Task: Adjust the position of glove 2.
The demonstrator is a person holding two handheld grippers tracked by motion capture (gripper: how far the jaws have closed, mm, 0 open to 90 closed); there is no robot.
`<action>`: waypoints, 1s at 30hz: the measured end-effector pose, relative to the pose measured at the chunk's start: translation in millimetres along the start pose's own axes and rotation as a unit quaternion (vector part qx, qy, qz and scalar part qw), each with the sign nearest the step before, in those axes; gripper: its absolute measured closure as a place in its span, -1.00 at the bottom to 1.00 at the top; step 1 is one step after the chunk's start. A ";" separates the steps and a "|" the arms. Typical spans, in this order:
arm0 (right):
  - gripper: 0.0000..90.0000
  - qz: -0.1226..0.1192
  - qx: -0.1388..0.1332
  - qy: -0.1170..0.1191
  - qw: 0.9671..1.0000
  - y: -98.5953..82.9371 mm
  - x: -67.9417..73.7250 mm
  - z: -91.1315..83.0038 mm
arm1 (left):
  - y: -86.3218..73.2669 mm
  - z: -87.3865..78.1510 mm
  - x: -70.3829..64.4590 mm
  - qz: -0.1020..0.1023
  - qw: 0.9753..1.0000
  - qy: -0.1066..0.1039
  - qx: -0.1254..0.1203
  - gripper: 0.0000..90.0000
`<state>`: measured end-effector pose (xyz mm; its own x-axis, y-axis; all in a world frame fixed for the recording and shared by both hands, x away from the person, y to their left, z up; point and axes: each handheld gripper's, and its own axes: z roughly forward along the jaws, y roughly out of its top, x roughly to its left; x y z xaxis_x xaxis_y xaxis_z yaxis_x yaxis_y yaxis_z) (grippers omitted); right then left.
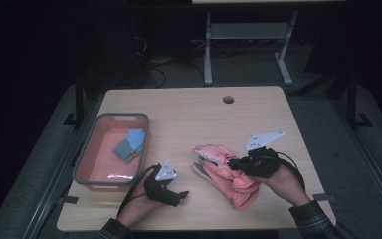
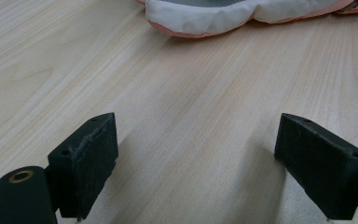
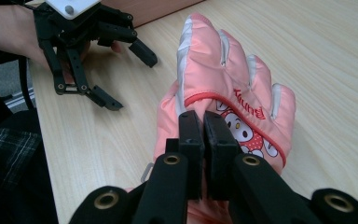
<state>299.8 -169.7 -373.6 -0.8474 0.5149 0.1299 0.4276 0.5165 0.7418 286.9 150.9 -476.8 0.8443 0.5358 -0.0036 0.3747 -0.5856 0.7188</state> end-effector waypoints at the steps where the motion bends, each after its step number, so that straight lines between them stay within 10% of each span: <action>1: 0.93 0.001 0.000 -0.001 1.000 0.2 1.1 1.1 | 0.0 0.0 0.0 0.000 1.000 0.000 0.000 -0.72; 17: 0.88 -0.011 0.064 0.005 0.998 -8.1 8.7 33.8 | 0.1 0.4 0.3 0.003 1.000 0.001 -0.001 -0.72; 24: 0.35 -0.006 0.032 0.012 0.999 -3.5 6.4 18.7 | 0.4 0.9 -0.2 -0.002 1.000 -0.001 -0.001 -0.73; 30: 0.35 0.005 -0.014 -0.004 1.000 -0.8 -5.6 -8.3 | 3.2 0.9 -0.7 -0.008 1.000 0.005 0.006 -0.70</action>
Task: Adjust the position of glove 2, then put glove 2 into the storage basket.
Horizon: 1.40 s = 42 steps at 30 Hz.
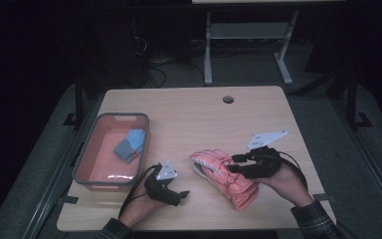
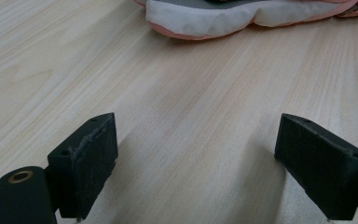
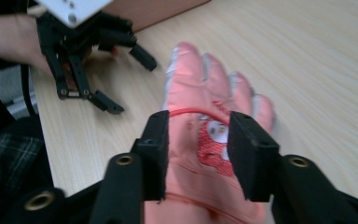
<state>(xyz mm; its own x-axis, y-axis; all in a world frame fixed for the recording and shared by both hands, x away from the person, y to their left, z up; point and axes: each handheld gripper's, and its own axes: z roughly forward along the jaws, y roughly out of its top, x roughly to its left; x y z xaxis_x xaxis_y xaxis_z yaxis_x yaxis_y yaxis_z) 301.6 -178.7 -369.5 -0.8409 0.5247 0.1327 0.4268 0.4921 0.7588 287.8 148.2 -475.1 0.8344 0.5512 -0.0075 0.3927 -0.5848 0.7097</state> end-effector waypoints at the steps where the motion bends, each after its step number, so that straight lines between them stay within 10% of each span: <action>1: 0.44 0.008 -0.004 -0.007 1.000 -1.6 -4.5 -6.0 | 0.4 -0.6 0.1 -0.001 1.000 0.001 0.000 -0.65; 13: 1.00 0.066 0.020 -0.047 0.997 -46.0 -45.9 -29.6 | 14.7 -10.0 -5.0 -0.009 1.000 -0.020 0.006 0.95; 30: 1.00 0.052 0.093 -0.002 0.994 -98.2 -50.9 1.2 | 53.1 30.1 -45.9 0.028 0.996 -0.082 0.005 0.99; 42: 1.00 0.032 0.100 0.038 0.994 -96.9 -41.1 17.0 | 68.7 47.1 -27.3 0.011 0.998 -0.059 0.002 0.99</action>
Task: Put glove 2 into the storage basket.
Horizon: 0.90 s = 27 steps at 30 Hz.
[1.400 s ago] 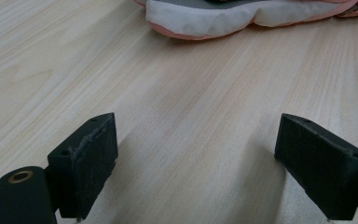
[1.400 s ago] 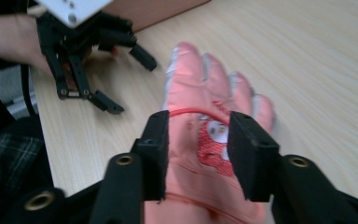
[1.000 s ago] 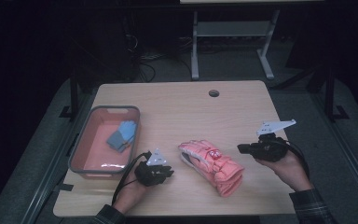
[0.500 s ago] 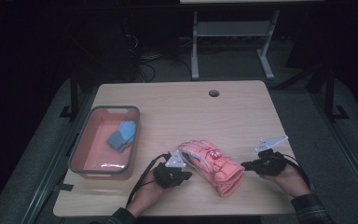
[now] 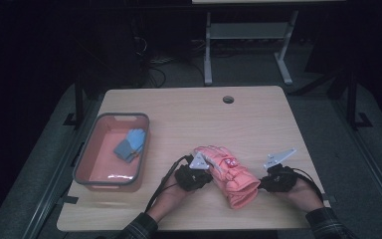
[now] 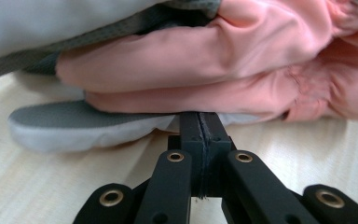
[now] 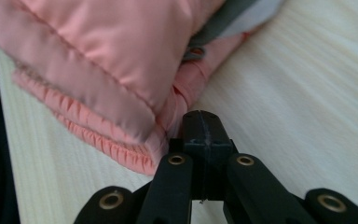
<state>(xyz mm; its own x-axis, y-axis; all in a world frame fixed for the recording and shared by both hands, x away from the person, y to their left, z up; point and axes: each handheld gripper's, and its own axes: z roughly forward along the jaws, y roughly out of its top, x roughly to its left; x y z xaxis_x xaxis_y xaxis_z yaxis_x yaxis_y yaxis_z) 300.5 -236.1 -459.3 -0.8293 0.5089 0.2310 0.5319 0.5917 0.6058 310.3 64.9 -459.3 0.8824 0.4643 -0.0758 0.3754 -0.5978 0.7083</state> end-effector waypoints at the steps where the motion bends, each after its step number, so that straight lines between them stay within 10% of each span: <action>1: 1.00 0.000 -0.002 0.003 1.000 0.5 1.2 1.2 | 1.1 -0.1 2.3 0.003 1.000 0.001 0.002 0.99; 27: 1.00 -0.053 -0.001 0.065 0.996 34.0 49.6 50.4 | -4.1 -19.3 33.3 -0.018 1.000 -0.013 0.001 0.99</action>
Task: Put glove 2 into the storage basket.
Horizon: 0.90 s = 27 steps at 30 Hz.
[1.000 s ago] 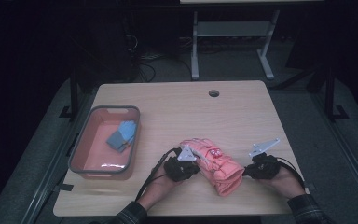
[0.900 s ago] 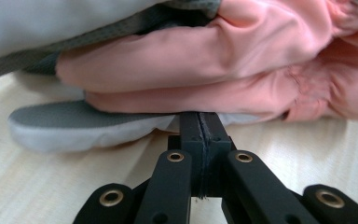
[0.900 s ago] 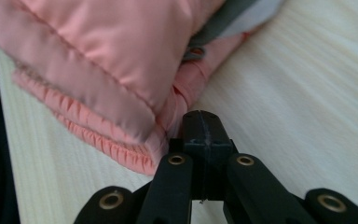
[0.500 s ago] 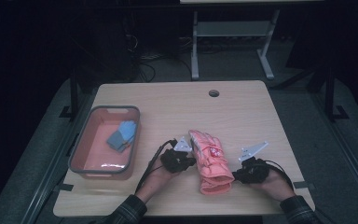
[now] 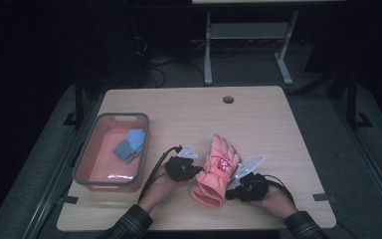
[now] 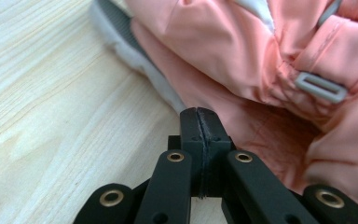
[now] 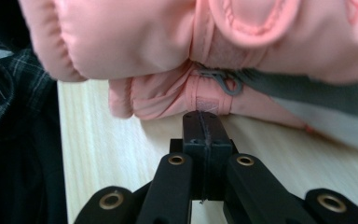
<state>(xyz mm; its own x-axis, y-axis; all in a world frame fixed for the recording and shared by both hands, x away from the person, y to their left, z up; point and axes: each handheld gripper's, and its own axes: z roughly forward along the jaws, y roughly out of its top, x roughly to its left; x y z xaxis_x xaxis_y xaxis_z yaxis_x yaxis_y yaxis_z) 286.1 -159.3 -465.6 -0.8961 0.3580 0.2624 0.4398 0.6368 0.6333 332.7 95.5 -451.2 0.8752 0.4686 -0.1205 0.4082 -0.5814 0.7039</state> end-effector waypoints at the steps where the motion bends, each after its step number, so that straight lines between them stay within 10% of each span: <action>1: 1.00 -0.002 0.001 0.002 1.000 1.7 2.0 2.5 | -0.4 -1.0 1.2 -0.001 1.000 0.001 -0.001 0.99; 10: 1.00 -0.016 0.003 0.004 1.000 5.6 5.9 7.7 | -2.7 -4.9 5.5 -0.009 1.000 0.011 0.004 0.97; 27: 1.00 0.024 -0.083 -0.067 0.994 19.4 -10.5 -62.7 | 9.4 -43.2 17.3 -0.052 0.998 0.021 0.013 0.18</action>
<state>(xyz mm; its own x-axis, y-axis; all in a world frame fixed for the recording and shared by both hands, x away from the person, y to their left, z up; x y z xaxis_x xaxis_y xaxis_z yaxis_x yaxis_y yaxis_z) 300.3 -193.5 -410.4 -0.8537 0.4801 0.2019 0.4552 0.4992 0.7373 340.4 126.8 -416.5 0.8160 0.5546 -0.1631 0.5038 -0.5439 0.6711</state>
